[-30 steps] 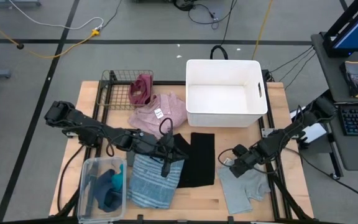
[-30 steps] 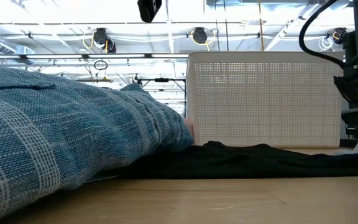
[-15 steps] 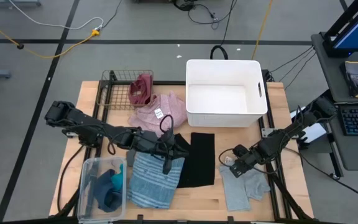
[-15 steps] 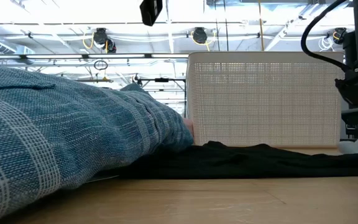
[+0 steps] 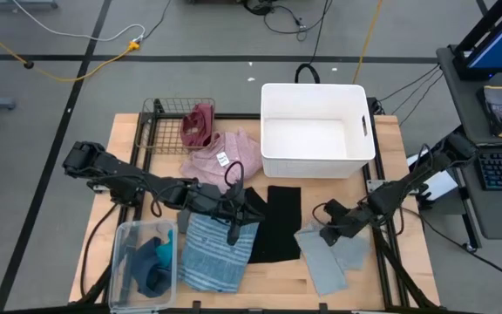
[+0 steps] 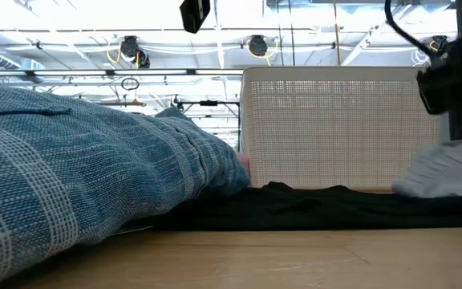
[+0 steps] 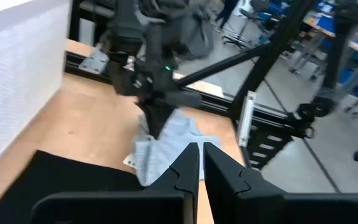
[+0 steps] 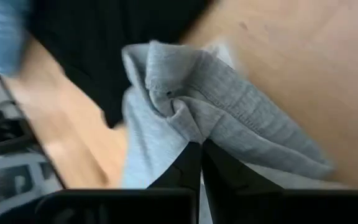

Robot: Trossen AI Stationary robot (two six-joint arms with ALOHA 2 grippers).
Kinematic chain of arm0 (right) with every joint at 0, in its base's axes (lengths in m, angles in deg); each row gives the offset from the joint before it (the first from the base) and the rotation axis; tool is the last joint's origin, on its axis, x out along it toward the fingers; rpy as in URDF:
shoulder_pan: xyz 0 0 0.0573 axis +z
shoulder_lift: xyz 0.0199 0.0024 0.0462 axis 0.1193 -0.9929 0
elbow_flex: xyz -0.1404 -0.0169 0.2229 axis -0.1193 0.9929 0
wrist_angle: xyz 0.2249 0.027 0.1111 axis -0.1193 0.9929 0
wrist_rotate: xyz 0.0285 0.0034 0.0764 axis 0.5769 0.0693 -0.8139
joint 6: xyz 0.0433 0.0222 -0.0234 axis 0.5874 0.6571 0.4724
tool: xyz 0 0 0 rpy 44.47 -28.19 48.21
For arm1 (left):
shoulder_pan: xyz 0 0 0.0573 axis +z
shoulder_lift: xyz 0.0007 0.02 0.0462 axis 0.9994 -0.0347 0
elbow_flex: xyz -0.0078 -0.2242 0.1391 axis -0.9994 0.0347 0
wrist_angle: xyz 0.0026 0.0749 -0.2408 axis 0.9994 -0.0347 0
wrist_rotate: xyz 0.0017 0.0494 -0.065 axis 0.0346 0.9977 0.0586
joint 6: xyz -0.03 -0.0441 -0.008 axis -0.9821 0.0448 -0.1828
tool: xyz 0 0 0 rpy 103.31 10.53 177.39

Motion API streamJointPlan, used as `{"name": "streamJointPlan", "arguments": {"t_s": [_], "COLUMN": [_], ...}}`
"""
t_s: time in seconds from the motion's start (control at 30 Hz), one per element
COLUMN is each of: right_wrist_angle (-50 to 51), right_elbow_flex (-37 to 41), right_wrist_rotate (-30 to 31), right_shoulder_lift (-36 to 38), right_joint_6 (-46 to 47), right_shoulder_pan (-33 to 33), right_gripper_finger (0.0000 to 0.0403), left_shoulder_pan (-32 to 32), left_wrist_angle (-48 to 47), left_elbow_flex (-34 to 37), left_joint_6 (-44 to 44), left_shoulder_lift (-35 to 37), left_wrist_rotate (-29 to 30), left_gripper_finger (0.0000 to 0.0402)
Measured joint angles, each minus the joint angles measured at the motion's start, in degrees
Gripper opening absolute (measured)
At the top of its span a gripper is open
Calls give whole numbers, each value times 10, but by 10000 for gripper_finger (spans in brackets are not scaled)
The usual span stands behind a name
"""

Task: Pick & Place Cloths
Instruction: Put the gray underwear into the gold wire basket

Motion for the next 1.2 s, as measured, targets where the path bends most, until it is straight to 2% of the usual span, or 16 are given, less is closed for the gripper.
{"name": "streamJointPlan", "arguments": {"t_s": [0.37, 0.87, 1.2], "right_wrist_angle": [-127, -406, -451], "right_elbow_flex": [-1, -2, -2], "right_wrist_rotate": [68, 154, 156], "right_shoulder_lift": [76, 104, 104], "right_joint_6": [-66, -236, -287], "right_shoulder_pan": [0, -6, -43], "right_gripper_finger": [1, 0, 0], "left_shoulder_pan": [-1, 3, 10], "left_wrist_angle": [-3, 8, 69], "left_elbow_flex": [0, 0, 0], "left_joint_6": [-19, -103, -116], "left_shoulder_lift": [0, 0, 0], "left_wrist_rotate": [-15, -14, -14], "left_gripper_finger": [26, 26, 27]}}
